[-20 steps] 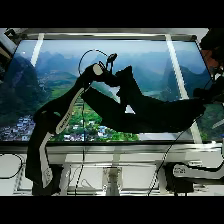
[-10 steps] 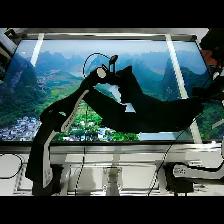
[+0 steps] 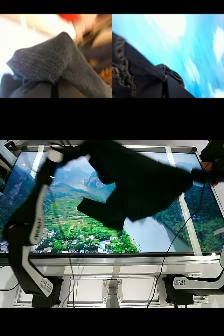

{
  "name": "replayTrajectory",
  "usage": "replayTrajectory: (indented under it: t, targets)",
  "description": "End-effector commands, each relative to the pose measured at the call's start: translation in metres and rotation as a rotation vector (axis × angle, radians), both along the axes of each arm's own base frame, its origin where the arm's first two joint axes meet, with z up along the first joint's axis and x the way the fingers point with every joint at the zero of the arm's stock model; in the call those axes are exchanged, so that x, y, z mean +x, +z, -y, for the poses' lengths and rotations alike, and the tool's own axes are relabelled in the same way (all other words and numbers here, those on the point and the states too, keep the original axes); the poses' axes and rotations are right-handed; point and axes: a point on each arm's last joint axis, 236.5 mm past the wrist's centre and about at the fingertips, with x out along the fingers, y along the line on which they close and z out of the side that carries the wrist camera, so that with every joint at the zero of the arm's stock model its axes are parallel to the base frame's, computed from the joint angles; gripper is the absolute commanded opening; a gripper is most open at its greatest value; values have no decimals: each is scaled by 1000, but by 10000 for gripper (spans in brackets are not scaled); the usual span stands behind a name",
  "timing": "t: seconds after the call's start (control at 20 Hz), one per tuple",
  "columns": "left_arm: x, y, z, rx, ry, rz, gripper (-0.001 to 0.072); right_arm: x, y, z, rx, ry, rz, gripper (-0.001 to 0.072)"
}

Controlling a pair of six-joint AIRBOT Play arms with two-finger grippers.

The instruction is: Fold the clothes and pants, and hang the long-sleeved shirts on hangers.

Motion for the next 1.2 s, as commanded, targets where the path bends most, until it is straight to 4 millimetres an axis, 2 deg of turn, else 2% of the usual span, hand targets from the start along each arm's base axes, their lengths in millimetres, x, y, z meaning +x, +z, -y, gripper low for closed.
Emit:
replayTrajectory:
  t: [0.0, 0.05, 0.1, 0.15, 0.2, 0.25, 0.3, 0.35, 0.45, 0.55, 0.6, 0.7, 0.8, 0.9, 0.95, 1.05, 1.15]
  targets:
    - [-23, 105, -96, 43, 166, 216, 24, 34, 139, -29, 15, 123, 421, 15]
    - [-35, 128, -107, 81, 178, 277, 24, 30, 166, -34, -7, 150, 488, 15]
    - [-49, 151, -117, 124, 183, 339, 24, 26, 184, -35, -32, 154, 526, 16]
    - [-63, 165, -120, 176, 167, 384, 24, 21, 192, -34, -60, 153, 533, 16]
    - [-77, 169, -119, 247, 124, 399, 23, 17, 187, -32, -91, 153, 502, 16]
    - [-91, 159, -112, 308, 51, 370, 24, 12, 167, -30, -111, 160, 422, 16]
    - [-106, 138, -100, 354, -53, 302, 24, 6, 138, -31, -117, 184, 312, 16]
    - [-120, 108, -88, 395, -162, 203, 24, 0, 107, -29, -113, 194, 203, 16]
    - [-154, 23, -74, 508, -357, -72, 23, -17, 38, -22, -90, 194, -25, 17]
    - [-185, -54, -65, 580, -482, -319, 23, -37, -27, -20, -33, 178, -221, 17]
    - [-199, -82, -56, 594, -525, -395, 22, -49, -61, -22, -2, 178, -312, 16]
    - [-224, -123, -38, 630, -558, -466, 22, -78, -119, -19, 8, 171, -471, 17]
    - [-257, -158, -32, 681, -556, -536, 22, -119, -164, -1, -65, 138, -631, 17]
    - [-303, -186, -28, 682, -548, -592, 22, -159, -188, 18, -153, 102, -752, 16]
    - [-325, -196, -28, 671, -543, -617, 22, -173, -192, 21, -171, 95, -782, 17]
    - [-376, -216, -32, 643, -526, -698, 23, -200, -196, 15, -170, 99, -829, 17]
    - [-425, -235, -36, 606, -505, -769, 24, -237, -196, 6, -140, 114, -946, 17]
